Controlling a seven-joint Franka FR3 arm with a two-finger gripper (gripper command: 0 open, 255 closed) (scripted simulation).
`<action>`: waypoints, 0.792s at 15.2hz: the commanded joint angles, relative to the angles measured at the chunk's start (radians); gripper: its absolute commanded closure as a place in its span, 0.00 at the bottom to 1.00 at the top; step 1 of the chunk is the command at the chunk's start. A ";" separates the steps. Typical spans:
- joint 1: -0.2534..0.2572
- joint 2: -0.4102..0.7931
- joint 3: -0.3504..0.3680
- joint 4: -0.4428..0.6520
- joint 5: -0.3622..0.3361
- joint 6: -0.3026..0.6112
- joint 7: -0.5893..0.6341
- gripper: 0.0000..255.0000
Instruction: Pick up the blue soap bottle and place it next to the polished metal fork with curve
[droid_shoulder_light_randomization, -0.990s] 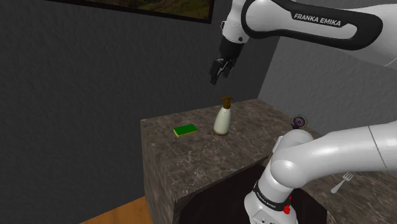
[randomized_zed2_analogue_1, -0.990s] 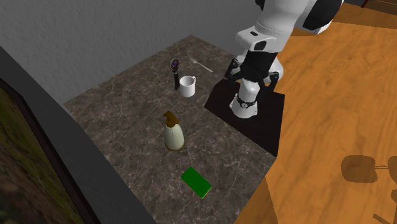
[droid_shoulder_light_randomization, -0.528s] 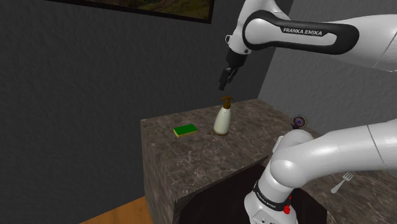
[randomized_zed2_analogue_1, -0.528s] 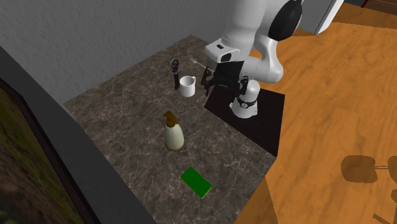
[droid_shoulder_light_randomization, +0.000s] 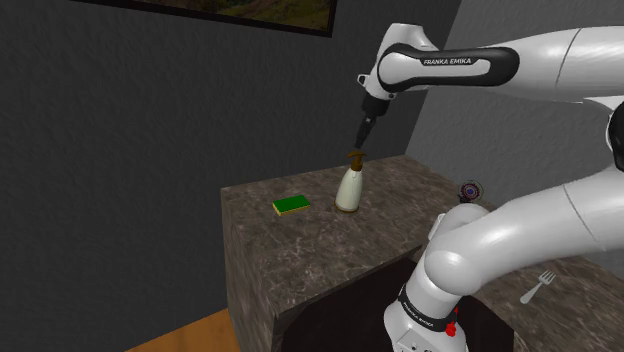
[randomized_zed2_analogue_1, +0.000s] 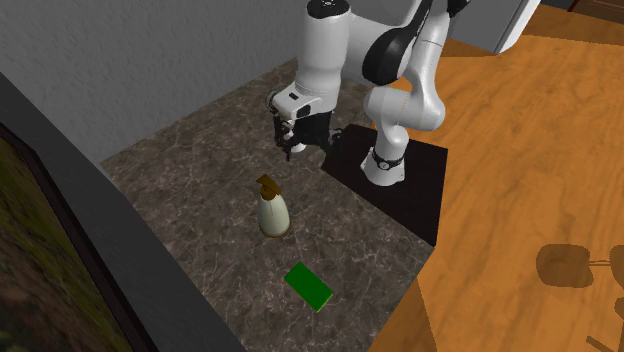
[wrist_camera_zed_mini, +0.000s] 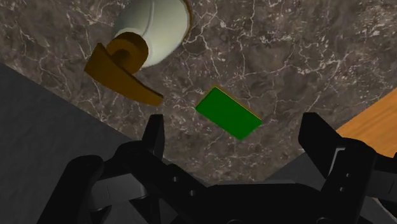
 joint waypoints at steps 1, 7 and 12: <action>0.008 0.054 -0.054 0.015 -0.008 0.035 -0.074 0.00; 0.049 0.243 -0.225 0.093 0.012 0.129 -0.307 0.00; 0.078 0.367 -0.312 0.131 0.061 0.197 -0.436 0.00</action>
